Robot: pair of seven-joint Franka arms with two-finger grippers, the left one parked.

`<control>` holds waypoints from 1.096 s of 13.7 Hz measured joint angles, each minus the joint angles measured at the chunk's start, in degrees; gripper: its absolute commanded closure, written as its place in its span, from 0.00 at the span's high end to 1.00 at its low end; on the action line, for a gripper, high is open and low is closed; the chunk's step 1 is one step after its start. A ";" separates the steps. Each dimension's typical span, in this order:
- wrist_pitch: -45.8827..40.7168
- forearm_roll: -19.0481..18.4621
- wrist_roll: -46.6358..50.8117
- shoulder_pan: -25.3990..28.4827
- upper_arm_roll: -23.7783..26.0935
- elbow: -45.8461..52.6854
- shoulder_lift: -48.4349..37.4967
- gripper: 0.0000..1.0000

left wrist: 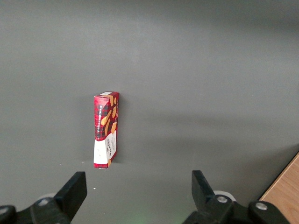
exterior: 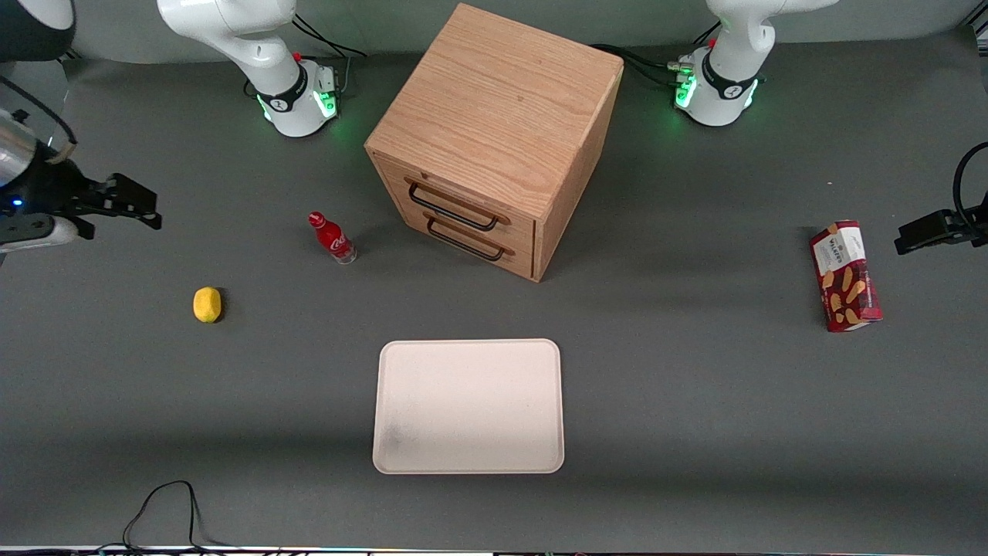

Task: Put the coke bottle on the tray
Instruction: 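Move the right gripper out from rest toward the red Coca-Cola bottle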

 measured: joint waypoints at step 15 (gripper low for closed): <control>5.40 -0.42 16.33 24.19 -7.18 -24.66 -18.92 1.00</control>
